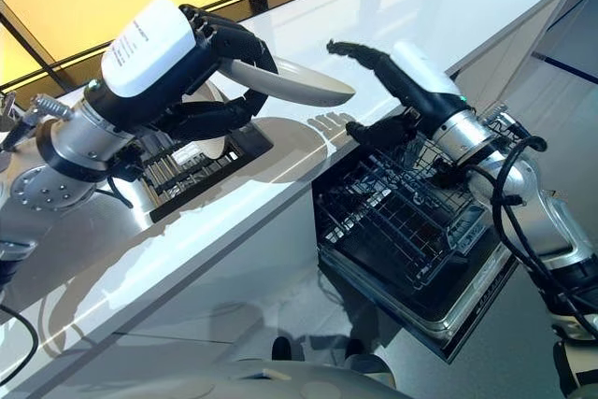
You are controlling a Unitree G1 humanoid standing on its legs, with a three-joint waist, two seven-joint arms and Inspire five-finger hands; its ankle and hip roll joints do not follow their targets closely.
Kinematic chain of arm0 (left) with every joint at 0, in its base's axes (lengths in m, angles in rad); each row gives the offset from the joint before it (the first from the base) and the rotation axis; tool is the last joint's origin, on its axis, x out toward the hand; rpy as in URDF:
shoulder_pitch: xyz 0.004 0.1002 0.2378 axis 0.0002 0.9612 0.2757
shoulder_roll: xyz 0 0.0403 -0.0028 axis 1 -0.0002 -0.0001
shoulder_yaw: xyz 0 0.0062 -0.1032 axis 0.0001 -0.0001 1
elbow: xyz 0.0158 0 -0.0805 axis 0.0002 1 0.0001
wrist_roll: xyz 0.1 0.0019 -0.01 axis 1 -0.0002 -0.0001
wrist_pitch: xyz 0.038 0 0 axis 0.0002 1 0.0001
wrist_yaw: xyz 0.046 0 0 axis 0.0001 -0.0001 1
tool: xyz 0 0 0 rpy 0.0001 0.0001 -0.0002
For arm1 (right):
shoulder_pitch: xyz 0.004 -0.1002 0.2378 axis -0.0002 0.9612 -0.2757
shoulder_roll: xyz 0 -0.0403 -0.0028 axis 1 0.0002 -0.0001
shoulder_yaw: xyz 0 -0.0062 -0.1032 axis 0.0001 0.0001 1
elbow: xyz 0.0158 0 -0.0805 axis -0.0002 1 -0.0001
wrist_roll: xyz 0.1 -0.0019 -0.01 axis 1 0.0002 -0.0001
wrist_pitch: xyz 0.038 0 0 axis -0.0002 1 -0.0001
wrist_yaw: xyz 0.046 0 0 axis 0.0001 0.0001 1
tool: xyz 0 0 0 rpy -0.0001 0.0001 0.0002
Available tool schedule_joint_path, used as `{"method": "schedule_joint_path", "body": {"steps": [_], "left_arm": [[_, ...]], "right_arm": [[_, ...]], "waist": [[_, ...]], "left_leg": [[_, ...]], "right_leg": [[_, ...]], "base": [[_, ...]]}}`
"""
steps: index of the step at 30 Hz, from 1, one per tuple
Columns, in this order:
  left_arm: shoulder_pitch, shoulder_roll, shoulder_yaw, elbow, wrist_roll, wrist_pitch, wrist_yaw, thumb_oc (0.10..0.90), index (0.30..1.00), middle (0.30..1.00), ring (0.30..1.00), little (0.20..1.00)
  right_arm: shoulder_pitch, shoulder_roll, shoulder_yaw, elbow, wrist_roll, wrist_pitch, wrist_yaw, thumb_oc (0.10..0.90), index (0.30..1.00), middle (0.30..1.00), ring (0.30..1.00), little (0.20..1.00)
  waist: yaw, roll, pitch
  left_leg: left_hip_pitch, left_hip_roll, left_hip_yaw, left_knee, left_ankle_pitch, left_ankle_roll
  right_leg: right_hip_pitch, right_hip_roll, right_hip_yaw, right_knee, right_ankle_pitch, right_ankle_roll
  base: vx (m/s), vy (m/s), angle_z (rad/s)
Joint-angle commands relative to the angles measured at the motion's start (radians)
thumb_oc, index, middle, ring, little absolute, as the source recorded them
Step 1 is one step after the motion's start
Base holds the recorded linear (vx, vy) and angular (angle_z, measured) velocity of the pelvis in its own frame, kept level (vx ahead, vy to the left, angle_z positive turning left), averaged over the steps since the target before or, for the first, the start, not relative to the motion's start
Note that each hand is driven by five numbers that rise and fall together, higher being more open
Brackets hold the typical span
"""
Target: Pick up plates and place into dishwasher.
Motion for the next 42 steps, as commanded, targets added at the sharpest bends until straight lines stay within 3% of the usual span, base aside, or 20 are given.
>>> {"method": "schedule_joint_path", "body": {"steps": [1,8,18,24,34,35,36,42], "left_arm": [[-0.121,0.025,0.030,0.068,-0.072,-0.001,0.089,0.100,0.300,0.300,0.300,0.200],[-0.077,0.027,0.082,0.057,-0.077,0.007,0.091,0.100,0.300,0.300,0.300,0.200],[-0.140,-0.032,0.007,0.065,-0.097,0.025,0.054,0.100,0.300,0.300,0.300,0.200],[-0.174,-0.059,-0.032,0.059,-0.101,0.026,0.048,0.100,0.300,0.300,0.300,0.200],[-0.204,-0.098,-0.076,0.041,-0.118,0.023,0.020,0.100,0.300,0.300,0.300,0.200],[-0.204,-0.099,-0.076,0.041,-0.118,0.023,0.019,0.100,0.300,0.300,0.300,0.200],[-0.204,-0.102,-0.077,0.039,-0.117,0.023,0.017,0.100,0.300,0.300,0.300,0.200],[-0.206,-0.107,-0.078,0.038,-0.110,0.023,0.026,0.100,0.300,0.300,0.300,0.200]], "right_arm": [[-0.181,-0.076,-0.065,-0.036,-0.039,-0.019,-0.134,0.800,0.900,0.900,0.900,0.900],[-0.126,-0.073,-0.137,-0.072,0.022,-0.036,-0.115,0.800,0.900,0.900,0.900,0.900],[-0.203,0.011,-0.060,-0.084,0.072,-0.074,-0.139,0.800,0.900,0.900,0.900,0.900],[-0.240,0.035,0.008,-0.101,0.114,-0.058,-0.066,0.800,0.900,0.900,0.900,0.900],[-0.290,0.081,0.082,-0.105,0.108,-0.026,-0.040,0.800,0.900,0.900,0.900,0.900],[-0.290,0.082,0.084,-0.105,0.108,-0.026,-0.041,0.624,0.749,0.749,0.749,0.724],[-0.289,0.083,0.085,-0.104,0.110,-0.024,-0.042,0.122,0.319,0.319,0.319,0.222],[-0.291,0.092,0.091,-0.090,0.086,-0.011,-0.061,0.100,0.300,0.300,0.300,0.200]], "waist": [[0.004,-0.023,-0.073],[0.002,-0.022,-0.071],[0.010,-0.018,-0.069],[0.013,-0.020,-0.074],[0.018,-0.023,-0.077],[0.018,-0.022,-0.079],[0.018,-0.023,-0.079],[0.020,-0.023,-0.074]], "left_leg": [[0.052,-0.050,0.013,0.002,-0.115,0.023],[0.049,-0.052,0.009,0.002,-0.115,0.026],[0.052,-0.054,0.000,0.002,-0.115,0.026],[0.051,-0.055,0.000,0.002,-0.113,0.025],[0.044,-0.055,0.003,0.002,-0.103,0.025],[0.048,-0.055,0.002,0.002,-0.111,0.025],[0.048,-0.055,0.001,0.002,-0.111,0.025],[0.047,-0.056,0.000,0.002,-0.103,0.027]], "right_leg": [[0.006,0.078,-0.016,0.037,-0.026,0.003],[0.001,0.078,-0.012,0.042,-0.028,0.004],[0.006,0.078,-0.013,0.040,-0.028,0.003],[0.007,0.076,-0.018,0.037,-0.028,0.003],[0.001,0.075,-0.019,0.037,-0.020,0.000],[0.006,0.075,-0.018,0.035,-0.027,0.001],[0.006,0.075,-0.018,0.036,-0.027,0.001],[0.003,0.075,-0.021,0.042,-0.023,-0.002]], "base": [[0.01,-0.001,0.03],[0.00,0.000,0.00],[0.00,0.000,0.00],[0.00,0.000,0.00],[0.00,0.001,0.01],[0.00,0.000,0.00],[0.00,0.000,0.00],[0.00,0.000,0.01]]}}
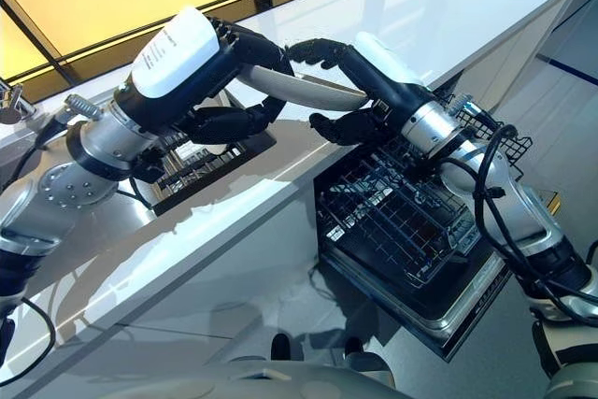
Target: Pick up plates and place into dishwasher.
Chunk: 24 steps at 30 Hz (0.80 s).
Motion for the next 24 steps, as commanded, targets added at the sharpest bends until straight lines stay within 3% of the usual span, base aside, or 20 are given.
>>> {"method": "schedule_joint_path", "body": {"steps": [1,15,17,18,20,24], "left_arm": [[-0.152,-0.035,0.016,0.022,-0.086,-0.020,0.060,0.100,0.300,0.300,0.300,0.200],[-0.066,-0.025,0.115,0.016,-0.127,-0.036,0.076,0.100,0.300,0.300,0.300,0.200],[-0.054,-0.031,0.126,0.014,-0.179,-0.016,0.051,0.331,0.498,0.498,0.498,0.431],[-0.040,-0.046,0.137,0.016,-0.246,0.021,0.017,0.800,0.900,0.900,0.900,0.900],[-0.013,-0.074,0.153,0.021,-0.354,0.069,-0.035,0.800,0.900,0.900,0.900,0.900],[0.015,-0.113,0.167,0.039,-0.387,0.109,-0.048,0.800,0.900,0.900,0.900,0.900]], "right_arm": [[-0.160,0.029,-0.023,-0.051,0.009,-0.040,-0.061,0.100,0.300,0.300,0.300,0.200],[-0.083,0.014,-0.105,-0.019,-0.041,-0.038,-0.159,0.100,0.300,0.300,0.300,0.200],[-0.077,0.018,-0.113,-0.018,-0.039,-0.042,-0.172,0.100,0.300,0.300,0.300,0.200],[-0.071,0.030,-0.123,-0.013,-0.038,-0.055,-0.188,0.100,0.300,0.300,0.300,0.200],[-0.061,0.046,-0.135,-0.016,-0.022,-0.068,-0.212,0.100,0.300,0.300,0.300,0.200],[-0.048,0.076,-0.150,-0.007,0.003,-0.085,-0.221,0.100,0.300,0.300,0.300,0.200]], "waist": [[0.019,-0.019,-0.095],[0.028,-0.016,-0.088],[0.030,-0.015,-0.086],[0.032,-0.014,-0.084],[0.036,-0.012,-0.080],[0.040,-0.010,-0.077]], "left_leg": [[0.043,-0.056,0.020,0.002,-0.122,0.029],[0.047,-0.056,0.006,0.002,-0.123,0.033],[0.048,-0.056,0.003,0.002,-0.123,0.033],[0.049,-0.056,0.000,0.002,-0.123,0.034],[0.047,-0.057,-0.005,0.002,-0.114,0.036],[0.048,-0.058,-0.011,0.002,-0.115,0.037]], "right_leg": [[-0.009,0.074,-0.019,0.040,-0.029,0.001],[-0.010,0.070,-0.024,0.064,-0.045,-0.002],[-0.010,0.070,-0.026,0.067,-0.046,-0.002],[-0.010,0.070,-0.028,0.068,-0.047,-0.003],[-0.012,0.070,-0.030,0.070,-0.041,-0.004],[-0.010,0.072,-0.032,0.069,-0.043,-0.006]], "base": [[0.01,-0.001,0.04],[0.00,-0.002,0.02],[0.00,-0.008,0.11],[0.01,-0.009,0.08],[-0.01,-0.007,0.02],[0.00,-0.005,0.03]]}}
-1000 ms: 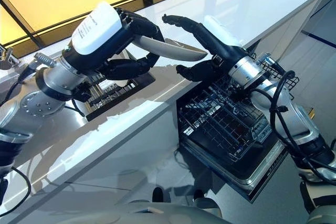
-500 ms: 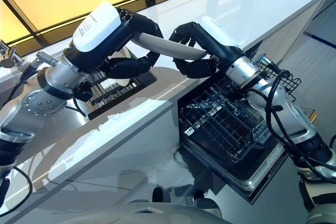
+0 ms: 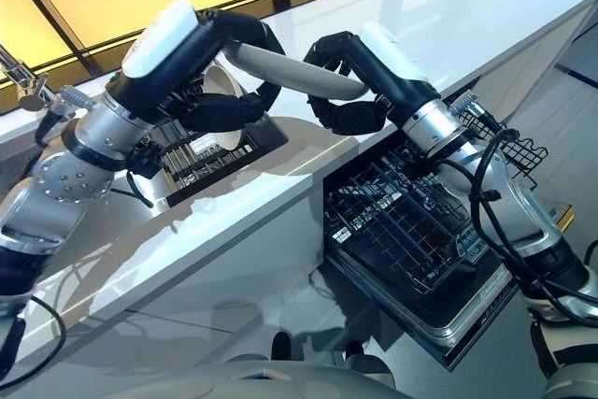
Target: Pick up plates and place into dishwasher.
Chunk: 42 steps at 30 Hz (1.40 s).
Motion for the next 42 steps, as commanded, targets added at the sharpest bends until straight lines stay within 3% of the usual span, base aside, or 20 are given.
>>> {"method": "schedule_joint_path", "body": {"steps": [1,5,10,15,19,26,31,33,37,42], "left_arm": [[0.002,-0.013,0.113,0.031,-0.113,0.031,0.032,0.800,0.900,0.900,0.900,0.900],[0.036,-0.024,0.146,0.072,-0.136,0.066,0.044,0.800,0.900,0.900,0.900,0.900],[0.077,-0.027,0.184,0.126,-0.101,0.067,0.069,0.800,0.900,0.900,0.900,0.900],[0.099,-0.029,0.211,0.179,-0.091,0.065,0.084,0.800,0.900,0.900,0.900,0.900],[0.120,-0.025,0.228,0.227,-0.072,0.047,0.110,0.800,0.900,0.900,0.900,0.900],[0.204,0.006,0.319,0.259,-0.055,0.018,0.156,0.800,0.900,0.900,0.900,0.900],[0.249,0.023,0.377,0.282,-0.056,-0.011,0.184,0.800,0.900,0.900,0.900,0.900],[0.270,0.032,0.404,0.290,-0.064,-0.021,0.193,0.800,0.900,0.900,0.900,0.900],[0.294,0.048,0.438,0.299,-0.081,-0.026,0.211,0.800,0.900,0.900,0.900,0.900],[0.331,0.036,0.481,0.285,-0.108,-0.036,0.211,0.800,0.900,0.900,0.900,0.900]], "right_arm": [[-0.053,0.045,-0.152,-0.013,0.071,-0.071,-0.131,0.100,0.300,0.300,0.300,0.200],[-0.035,0.069,-0.174,0.004,0.163,-0.074,-0.109,0.100,0.300,0.300,0.300,0.200],[-0.007,0.085,-0.198,0.019,0.184,-0.086,-0.094,0.100,0.300,0.300,0.300,0.200],[0.018,0.115,-0.224,0.061,0.327,-0.045,-0.088,0.100,0.300,0.300,0.300,0.200],[0.048,0.167,-0.274,0.129,0.461,-0.050,-0.195,0.100,0.300,0.300,0.300,0.200],[0.148,0.147,-0.454,0.224,0.280,-0.170,-0.535,0.100,0.300,0.300,0.300,0.200],[0.221,0.111,-0.567,0.321,0.306,-0.174,-0.679,0.100,0.300,0.300,0.300,0.200],[0.254,0.102,-0.603,0.368,0.294,-0.147,-0.733,0.100,0.300,0.300,0.300,0.200],[0.276,0.092,-0.632,0.461,0.293,-0.100,-0.763,0.100,0.300,0.300,0.300,0.200],[0.319,0.094,-0.609,0.550,0.232,-0.006,-0.628,0.100,0.300,0.300,0.300,0.200]], "waist": [[0.015,-0.010,-0.076],[0.018,-0.008,-0.071],[0.021,-0.008,-0.071],[0.021,-0.008,-0.071],[0.021,-0.008,-0.070],[0.016,-0.003,-0.070],[0.016,0.001,-0.067],[0.018,0.003,-0.066],[0.023,0.008,-0.062],[0.029,0.009,-0.050]], "left_leg": [[0.055,-0.058,0.016,0.002,-0.124,0.038],[0.058,-0.057,0.016,0.002,-0.124,0.038],[0.062,-0.057,0.013,0.002,-0.132,0.039],[0.065,-0.055,0.017,0.002,-0.131,0.035],[0.062,-0.053,0.022,0.002,-0.123,0.033],[0.066,-0.049,0.029,0.002,-0.132,0.031],[0.069,-0.048,0.029,0.002,-0.137,0.030],[0.070,-0.047,0.030,0.002,-0.137,0.029],[0.072,-0.046,0.029,0.002,-0.137,0.028],[0.068,-0.045,0.023,0.002,-0.133,0.024]], "right_leg": [[-0.018,0.072,-0.011,0.069,-0.043,-0.006],[-0.015,0.070,-0.017,0.069,-0.045,-0.008],[-0.005,0.071,-0.022,0.060,-0.053,-0.010],[0.002,0.073,-0.027,0.049,-0.050,-0.013],[0.005,0.075,-0.031,0.041,-0.041,-0.015],[0.010,0.079,-0.027,0.038,-0.050,-0.013],[0.012,0.080,-0.027,0.040,-0.055,-0.012],[0.014,0.078,-0.031,0.040,-0.056,-0.012],[0.015,0.076,-0.039,0.041,-0.059,-0.013],[0.018,0.072,-0.053,0.037,-0.059,-0.013]], "base": [[0.00,0.000,0.00],[0.00,0.000,0.00],[0.01,-0.006,0.02],[-0.01,-0.013,0.03],[-0.02,-0.008,0.01],[0.01,-0.012,0.08],[0.00,0.000,0.00],[0.00,-0.007,-0.02],[0.00,-0.004,-0.01],[0.01,-0.006,0.01]]}}
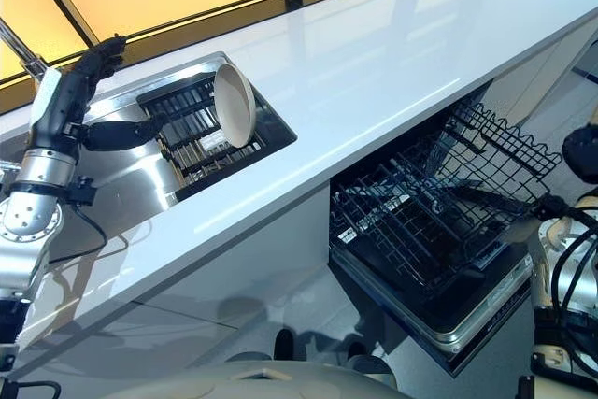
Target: Pick up plates and place into dishwasher.
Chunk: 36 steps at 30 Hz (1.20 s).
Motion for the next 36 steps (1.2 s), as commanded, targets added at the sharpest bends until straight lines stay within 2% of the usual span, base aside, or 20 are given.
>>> {"method": "schedule_joint_path", "body": {"steps": [1,4,11,16,21,24,28,33,36], "left_arm": [[-0.035,0.073,0.155,-0.038,-0.042,-0.100,0.056,0.800,0.900,0.900,0.900,0.900],[-0.034,0.071,0.161,-0.035,-0.059,-0.089,0.034,0.800,0.900,0.900,0.900,0.900],[-0.046,0.114,0.156,-0.009,-0.059,-0.064,0.014,0.800,0.900,0.900,0.900,0.900],[-0.056,0.147,0.140,0.006,-0.047,-0.079,0.018,0.800,0.900,0.900,0.900,0.900],[-0.089,0.181,0.108,0.012,-0.019,-0.114,0.037,0.800,0.900,0.900,0.900,0.900],[-0.097,0.194,0.105,0.015,-0.031,-0.115,0.036,0.800,0.900,0.900,0.900,0.900],[-0.146,0.214,0.067,0.029,-0.038,-0.122,0.062,0.800,0.900,0.900,0.900,0.900],[-0.203,0.230,0.034,0.054,-0.030,-0.143,0.087,0.800,0.900,0.900,0.900,0.900],[-0.218,0.237,0.026,0.041,-0.028,-0.134,0.099,0.800,0.900,0.900,0.900,0.900]], "right_arm": [[-0.055,-0.116,0.008,-0.019,-0.110,-0.013,0.112,0.100,0.300,0.300,0.300,0.200],[-0.043,-0.152,0.047,0.039,-0.221,0.026,0.199,0.100,0.300,0.300,0.300,0.200],[-0.070,-0.260,0.117,0.116,-0.313,0.101,0.350,0.100,0.300,0.300,0.300,0.200],[-0.128,-0.340,0.196,0.172,-0.359,0.150,0.450,0.100,0.300,0.300,0.300,0.200],[-0.239,-0.413,0.319,0.289,-0.349,0.205,0.546,0.100,0.300,0.300,0.300,0.200],[-0.267,-0.426,0.343,0.320,-0.335,0.221,0.561,0.100,0.300,0.300,0.300,0.200],[-0.370,-0.454,0.415,0.412,-0.291,0.254,0.563,0.100,0.300,0.300,0.300,0.200],[-0.466,-0.455,0.463,0.475,-0.230,0.298,0.573,0.100,0.300,0.300,0.300,0.200],[-0.492,-0.444,0.484,0.498,-0.188,0.343,0.576,0.100,0.300,0.300,0.300,0.200]], "waist": [[0.017,-0.008,-0.061],[0.020,-0.011,-0.056],[0.028,-0.012,-0.038],[0.042,-0.011,-0.015],[0.066,-0.006,0.025],[0.071,-0.004,0.036],[0.086,0.005,0.085],[0.090,0.020,0.137],[0.089,0.028,0.165]], "left_leg": [[0.069,-0.047,0.048,0.007,-0.137,0.023],[0.064,-0.044,0.047,0.007,-0.133,0.017],[0.056,-0.039,0.042,0.007,-0.124,0.007],[0.038,-0.034,0.038,0.007,-0.111,-0.004],[-0.002,-0.022,0.032,0.007,-0.085,-0.021],[-0.011,-0.018,0.032,0.007,-0.078,-0.026],[-0.052,-0.010,0.026,0.009,-0.053,-0.039],[-0.097,-0.005,0.022,0.019,-0.034,-0.049],[-0.119,0.000,0.026,0.031,-0.027,-0.055]], "right_leg": [[0.003,0.073,-0.032,0.038,-0.048,-0.009],[0.002,0.071,-0.043,0.038,-0.049,-0.009],[0.000,0.068,-0.063,0.042,-0.052,-0.012],[-0.007,0.070,-0.072,0.036,-0.049,-0.015],[-0.032,0.071,-0.087,0.039,-0.048,-0.023],[-0.037,0.071,-0.091,0.040,-0.048,-0.025],[-0.067,0.070,-0.102,0.052,-0.051,-0.033],[-0.110,0.068,-0.107,0.073,-0.054,-0.041],[-0.129,0.066,-0.110,0.085,-0.056,-0.046]], "base": [[0.03,-0.036,0.04],[0.03,-0.036,0.04],[0.04,-0.063,0.06],[0.03,-0.079,0.09],[-0.02,-0.093,0.11],[0.00,-0.088,0.07],[-0.07,-0.098,0.11],[-0.11,-0.073,0.09],[-0.05,-0.057,0.09]]}}
